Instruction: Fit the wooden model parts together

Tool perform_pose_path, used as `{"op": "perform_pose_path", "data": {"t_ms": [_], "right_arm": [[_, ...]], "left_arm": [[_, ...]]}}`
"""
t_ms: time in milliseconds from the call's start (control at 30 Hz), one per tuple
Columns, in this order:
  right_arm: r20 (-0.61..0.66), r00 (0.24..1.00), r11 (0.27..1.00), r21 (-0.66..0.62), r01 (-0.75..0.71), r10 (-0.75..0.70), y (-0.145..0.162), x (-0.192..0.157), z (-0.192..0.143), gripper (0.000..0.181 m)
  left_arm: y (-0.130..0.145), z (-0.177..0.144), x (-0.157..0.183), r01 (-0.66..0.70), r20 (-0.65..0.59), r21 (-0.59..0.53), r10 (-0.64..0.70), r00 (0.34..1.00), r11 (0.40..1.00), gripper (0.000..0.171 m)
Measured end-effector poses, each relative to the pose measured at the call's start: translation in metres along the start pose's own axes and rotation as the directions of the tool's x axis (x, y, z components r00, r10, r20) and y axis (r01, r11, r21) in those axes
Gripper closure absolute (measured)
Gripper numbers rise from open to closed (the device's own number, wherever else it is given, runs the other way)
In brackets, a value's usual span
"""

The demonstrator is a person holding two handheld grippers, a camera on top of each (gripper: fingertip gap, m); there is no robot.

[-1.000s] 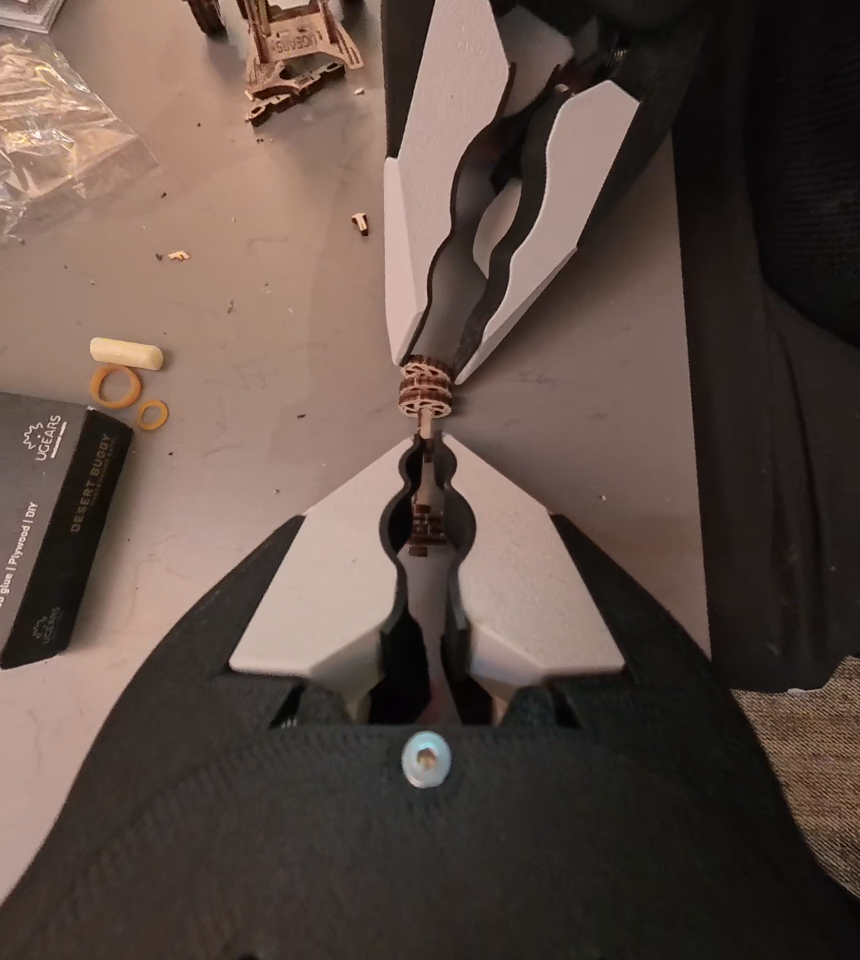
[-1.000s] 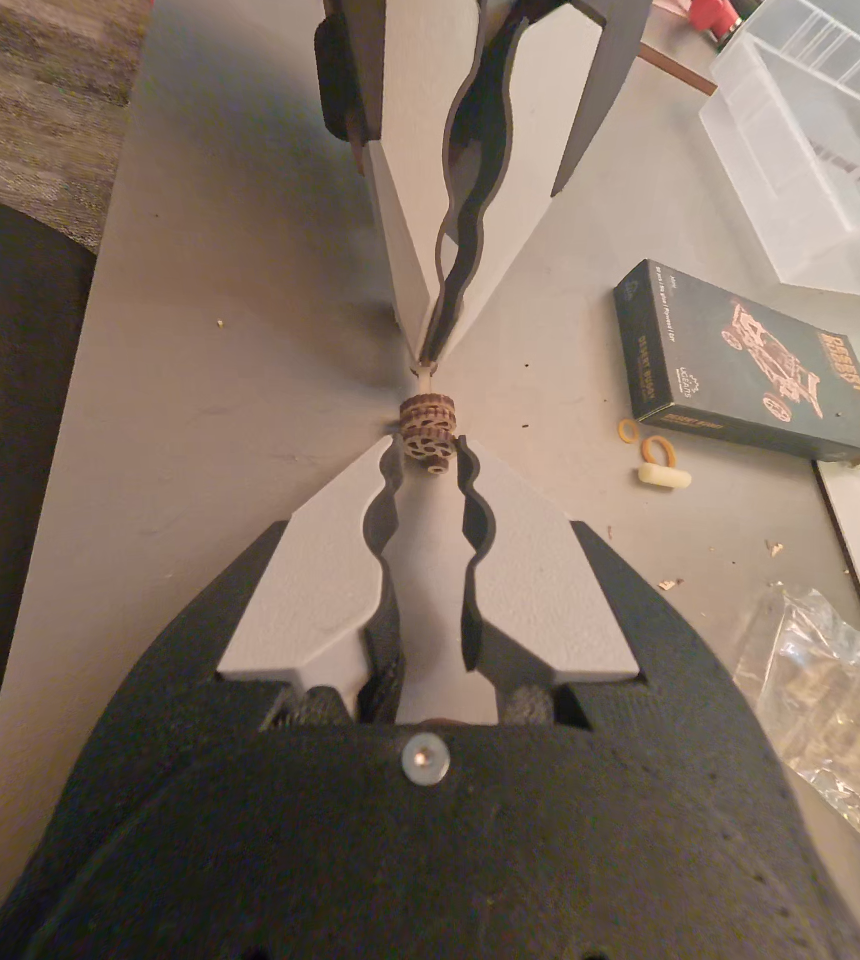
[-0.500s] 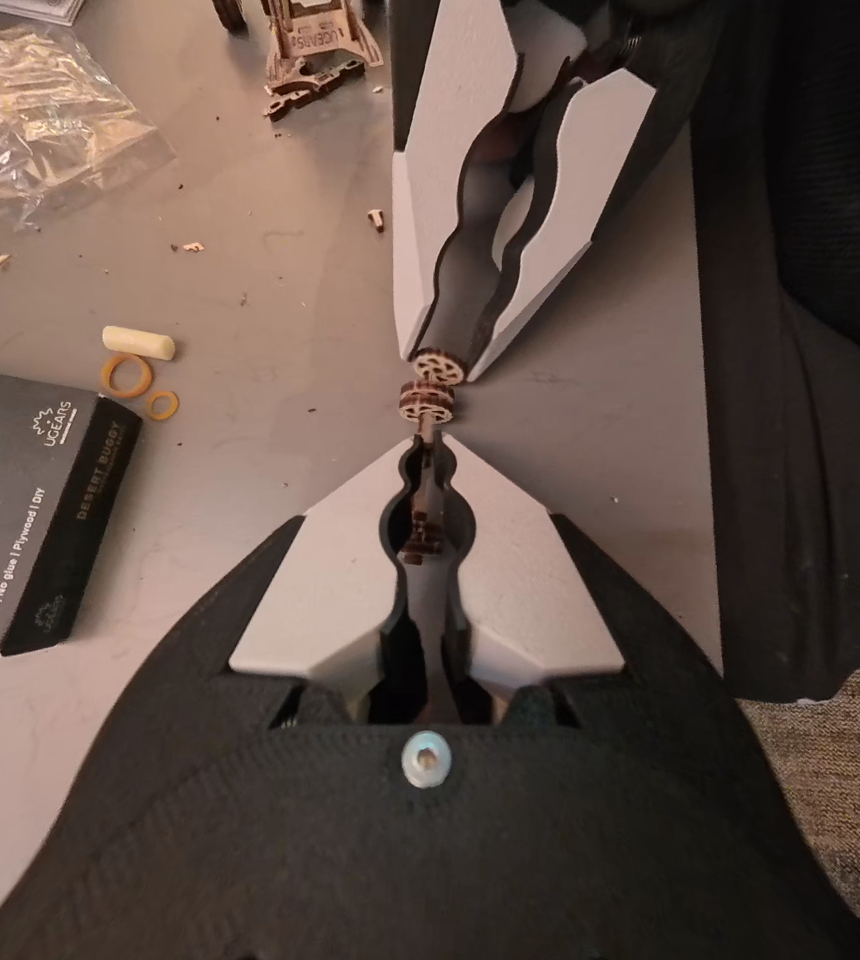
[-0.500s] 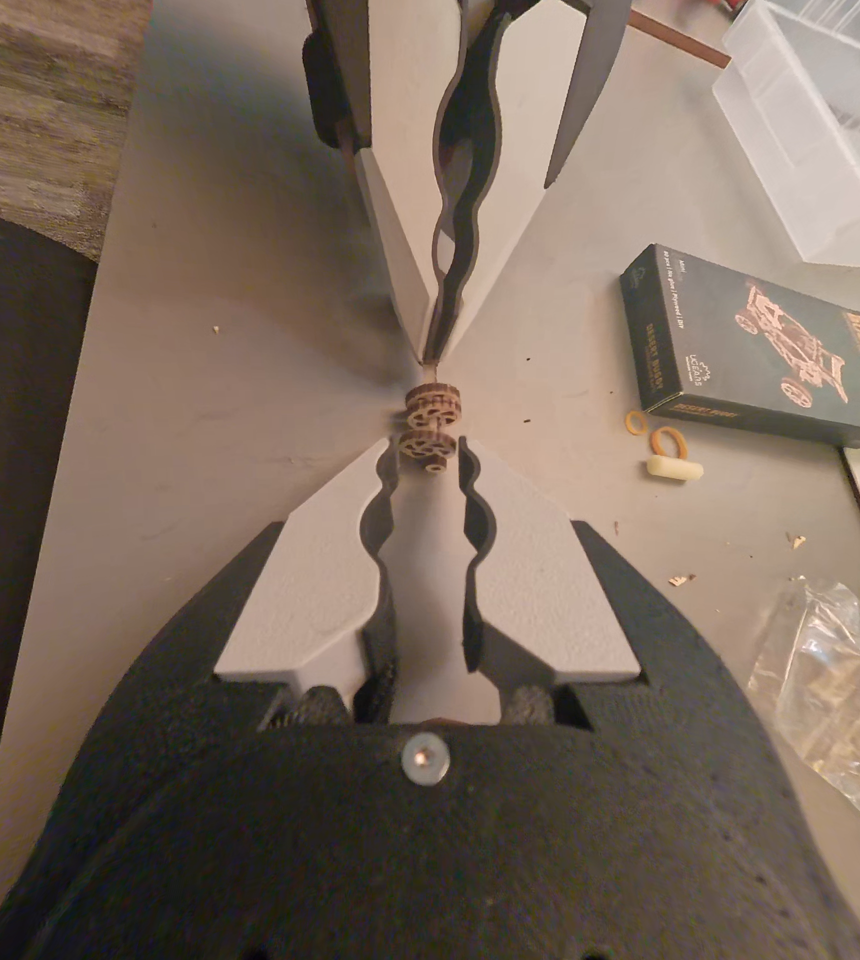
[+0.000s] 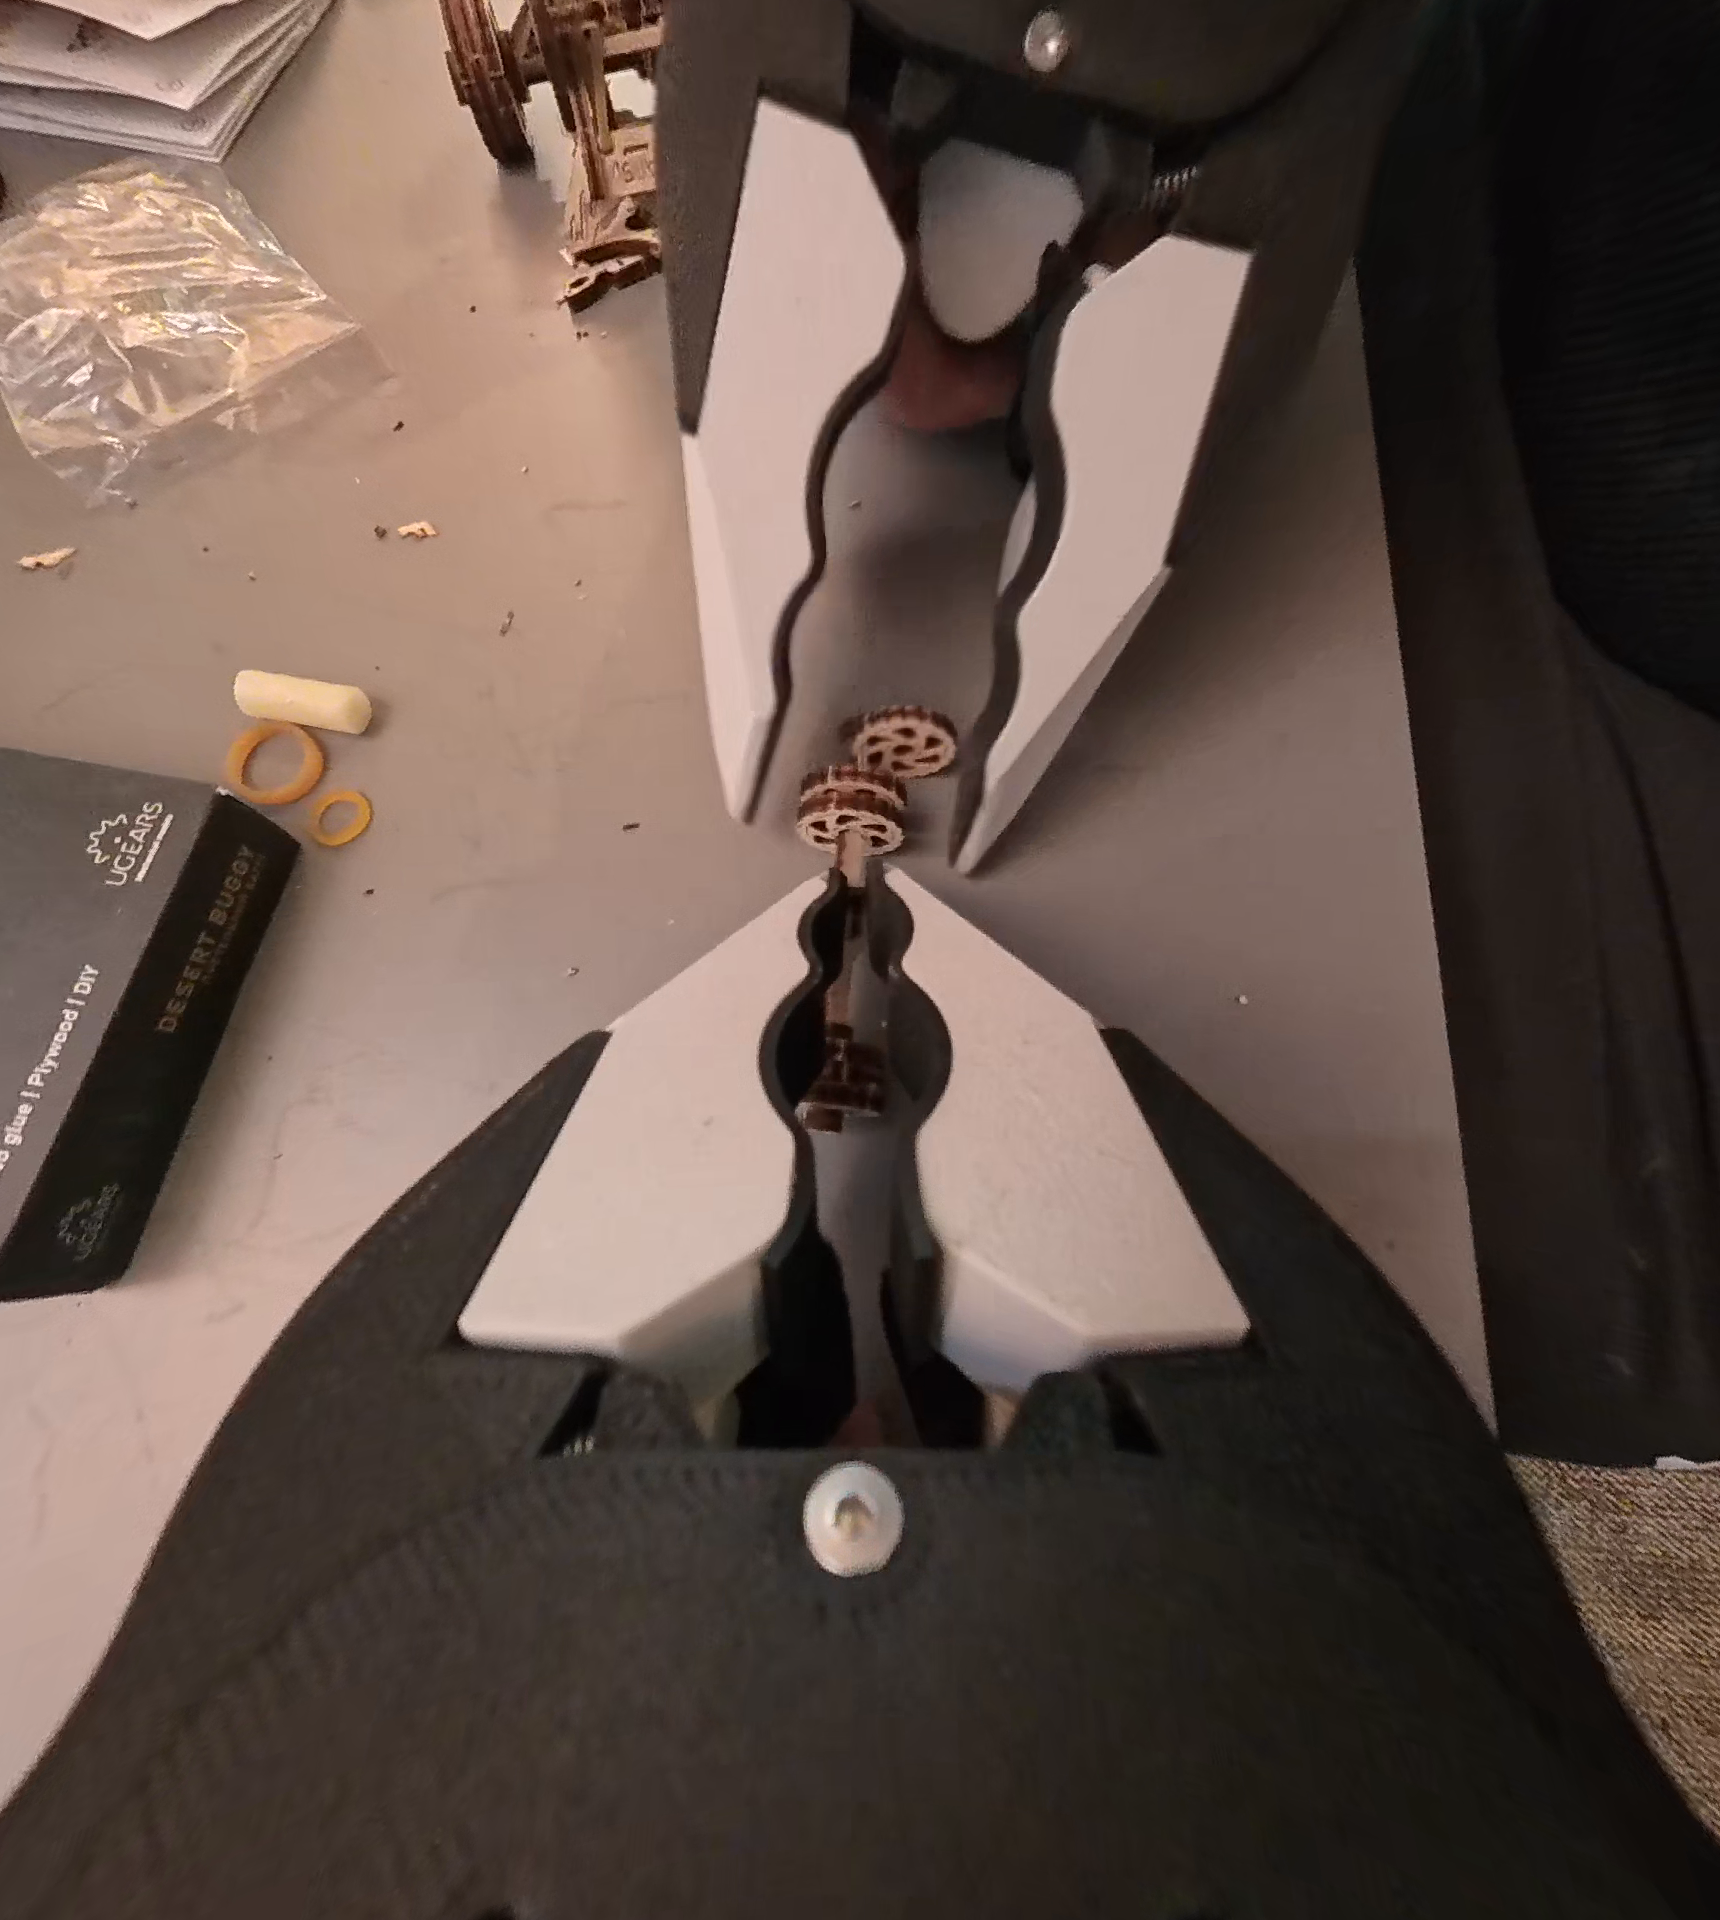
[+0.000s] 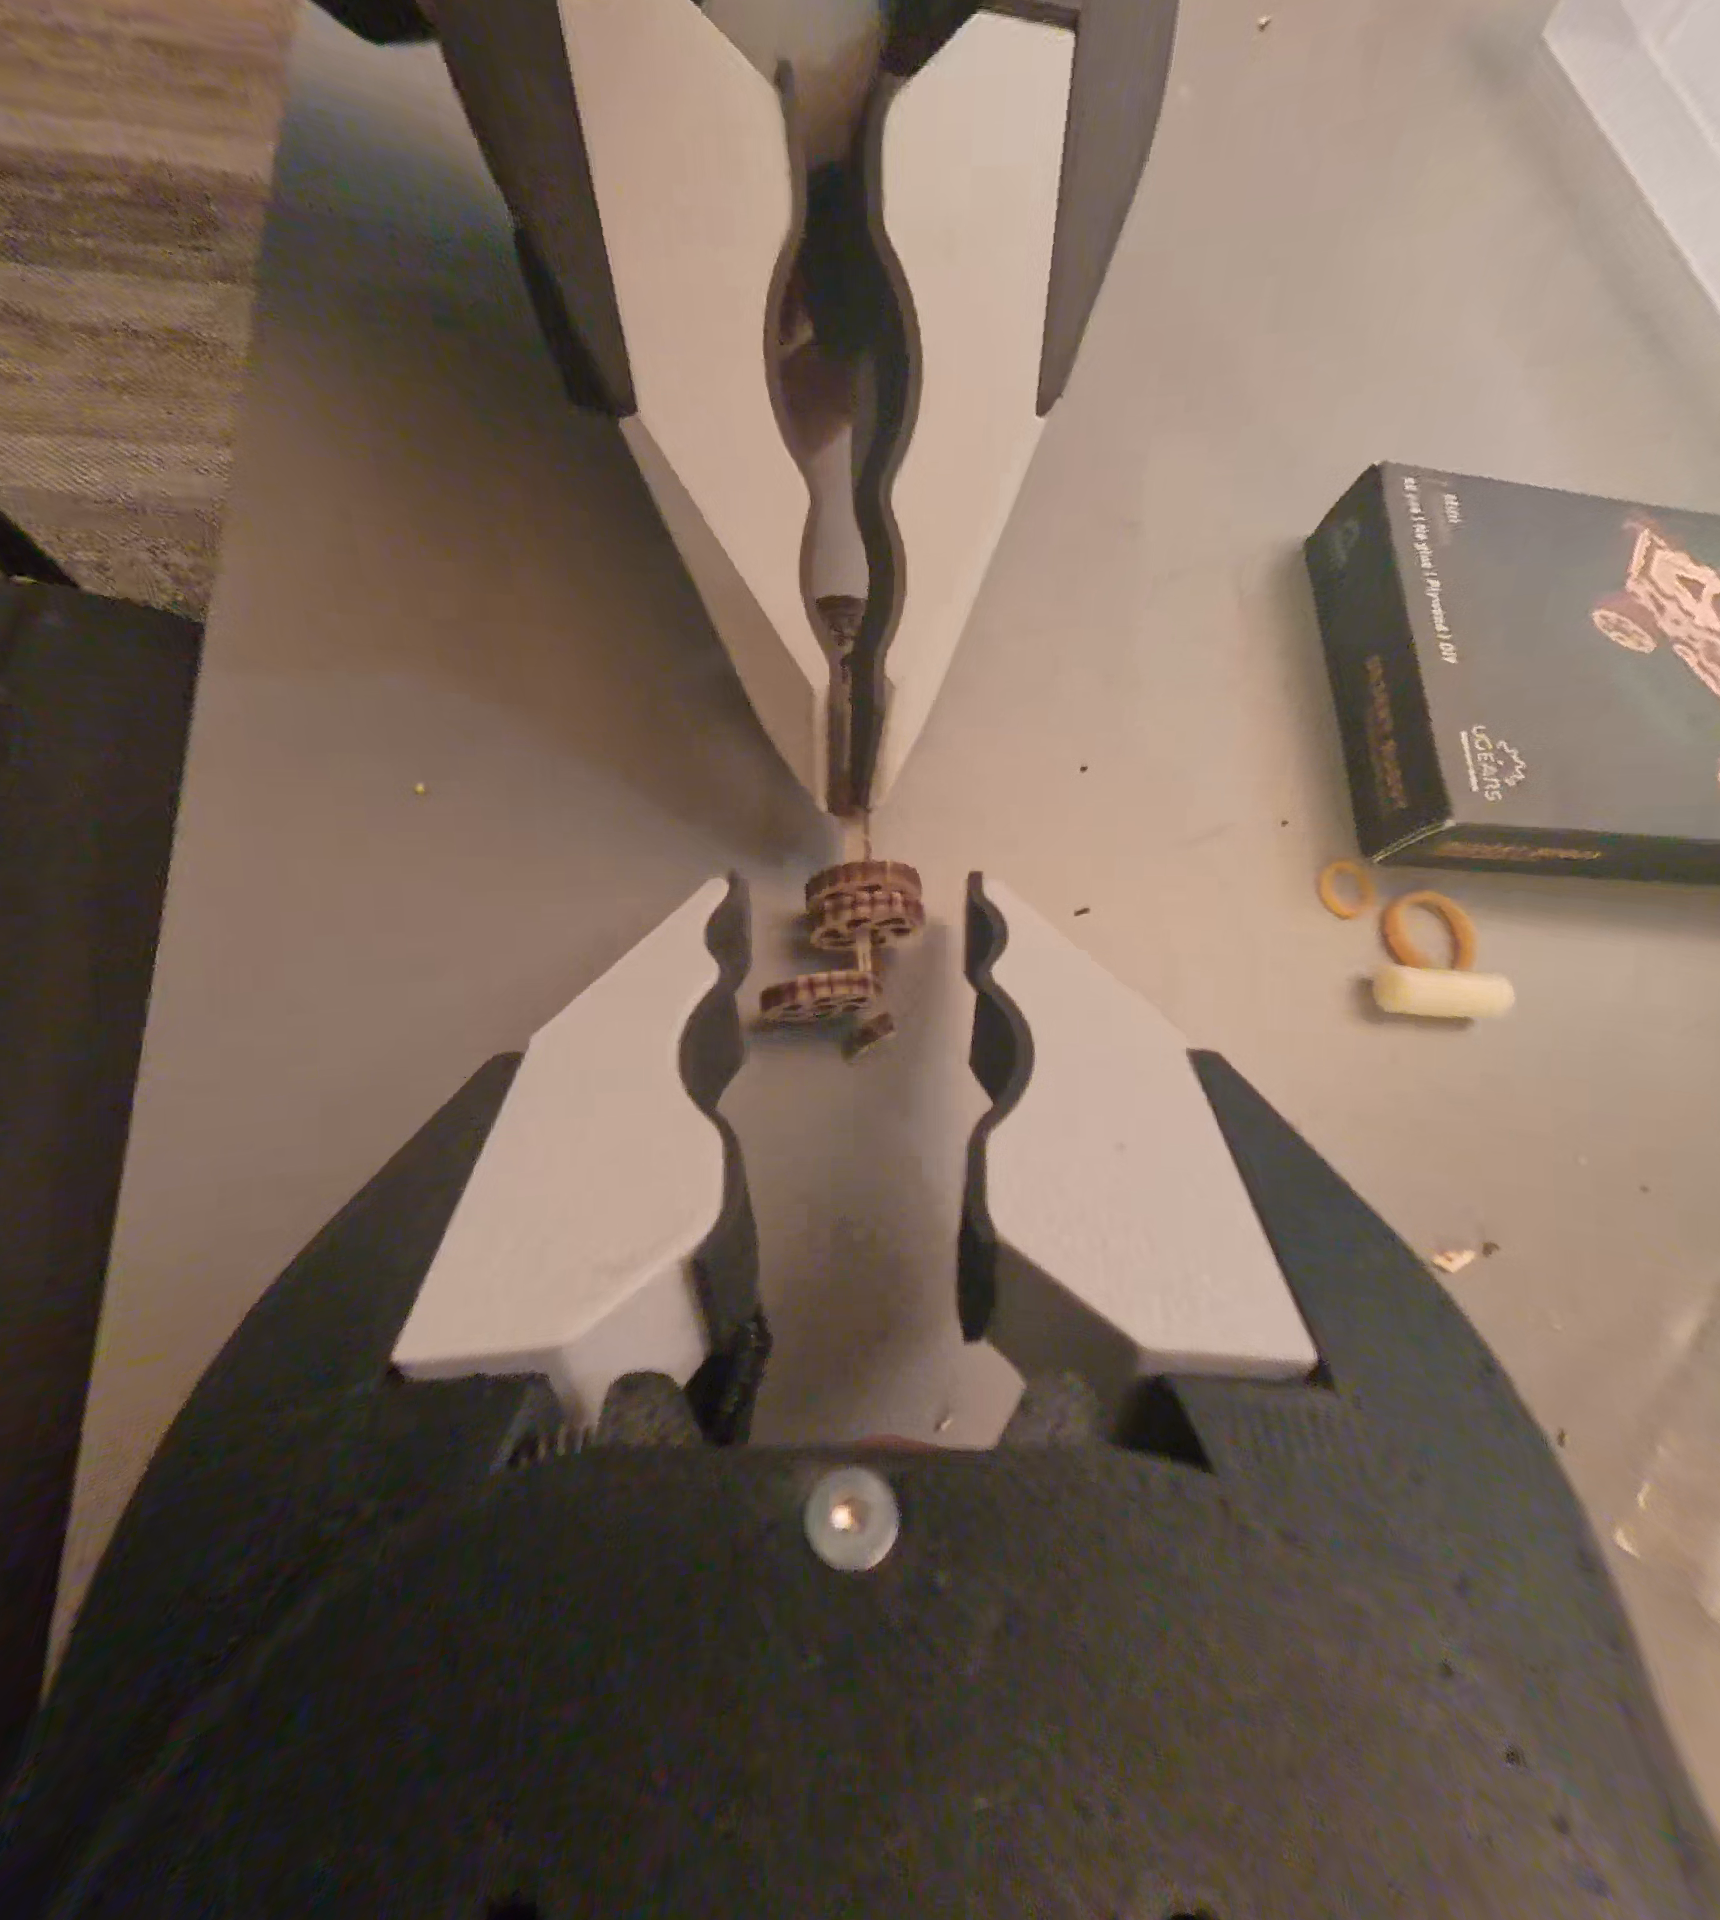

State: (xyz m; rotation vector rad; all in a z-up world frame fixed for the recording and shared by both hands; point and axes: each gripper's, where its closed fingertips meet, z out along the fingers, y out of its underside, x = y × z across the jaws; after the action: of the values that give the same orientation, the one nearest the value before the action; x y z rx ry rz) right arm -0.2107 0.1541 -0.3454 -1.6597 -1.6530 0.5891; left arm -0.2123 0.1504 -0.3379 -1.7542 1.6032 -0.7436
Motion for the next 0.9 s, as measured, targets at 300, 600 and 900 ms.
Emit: {"op": "perform_pose_path", "data": {"t_ms": [300,600,900], "right_arm": [[0.0,1.0,1.0,-0.006,0.021,-0.021,-0.0004,-0.0007,0.003,0.162],[0.013,1.0,1.0,-0.004,0.003,-0.003,-0.0001,-0.0005,0.0033,0.162],[0.024,1.0,1.0,-0.004,-0.011,0.011,-0.0001,-0.0005,0.0033,0.162]], "left_arm": [[0.0011,-0.0065,-0.0023,-0.002,0.023,0.038,0.002,1.0,0.999,0.171],[0.0032,-0.0099,-0.0031,-0.029,0.014,0.043,0.028,1.0,0.999,0.171],[-0.0004,-0.005,-0.0003,-0.139,0.063,0.033,0.137,0.989,0.99,0.171]]}}
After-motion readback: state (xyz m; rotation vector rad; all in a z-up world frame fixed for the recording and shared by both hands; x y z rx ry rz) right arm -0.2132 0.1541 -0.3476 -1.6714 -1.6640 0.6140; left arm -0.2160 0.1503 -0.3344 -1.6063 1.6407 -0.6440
